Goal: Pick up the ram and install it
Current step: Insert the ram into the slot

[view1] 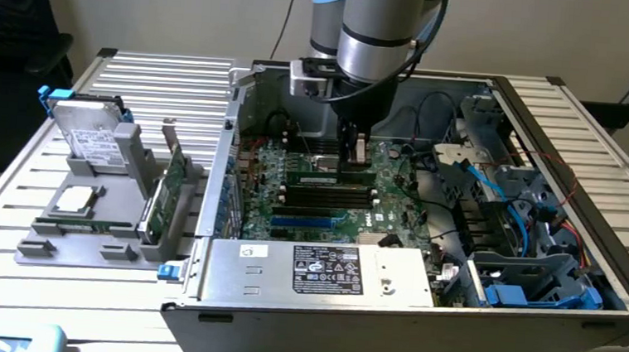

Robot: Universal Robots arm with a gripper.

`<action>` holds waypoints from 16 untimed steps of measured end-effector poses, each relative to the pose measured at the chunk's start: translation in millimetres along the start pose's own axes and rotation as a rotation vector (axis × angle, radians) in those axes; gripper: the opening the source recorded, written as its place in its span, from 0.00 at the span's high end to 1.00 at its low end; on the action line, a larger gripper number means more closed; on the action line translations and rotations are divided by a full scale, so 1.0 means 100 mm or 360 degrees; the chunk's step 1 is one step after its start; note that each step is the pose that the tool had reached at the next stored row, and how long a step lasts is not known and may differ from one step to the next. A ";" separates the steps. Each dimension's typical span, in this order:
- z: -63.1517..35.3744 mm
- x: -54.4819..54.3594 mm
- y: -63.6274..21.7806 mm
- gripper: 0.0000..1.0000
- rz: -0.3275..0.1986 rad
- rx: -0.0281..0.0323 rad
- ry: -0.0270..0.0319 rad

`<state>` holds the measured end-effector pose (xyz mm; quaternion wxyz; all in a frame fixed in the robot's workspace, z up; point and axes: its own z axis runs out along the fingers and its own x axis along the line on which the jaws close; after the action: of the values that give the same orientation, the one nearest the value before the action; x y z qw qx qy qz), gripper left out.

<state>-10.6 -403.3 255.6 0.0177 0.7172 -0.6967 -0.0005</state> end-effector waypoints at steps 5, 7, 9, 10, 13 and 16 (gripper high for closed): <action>0.001 0.00 0.000 0.87 0.0000 -0.00002 0.00004; 0.006 0.00 0.000 0.87 0.0000 0.00001 -0.00001; 0.017 0.00 -0.001 0.87 0.0000 0.00000 0.00003; 0.025 0.00 -0.001 0.87 0.0000 -0.00001 0.00010; 0.060 0.00 -0.002 0.87 0.0000 -0.00002 0.00032; 0.079 0.00 -0.002 0.87 0.0000 -0.00004 0.00044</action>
<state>-10.6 -403.8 247.7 0.0187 0.7171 -0.6967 0.0005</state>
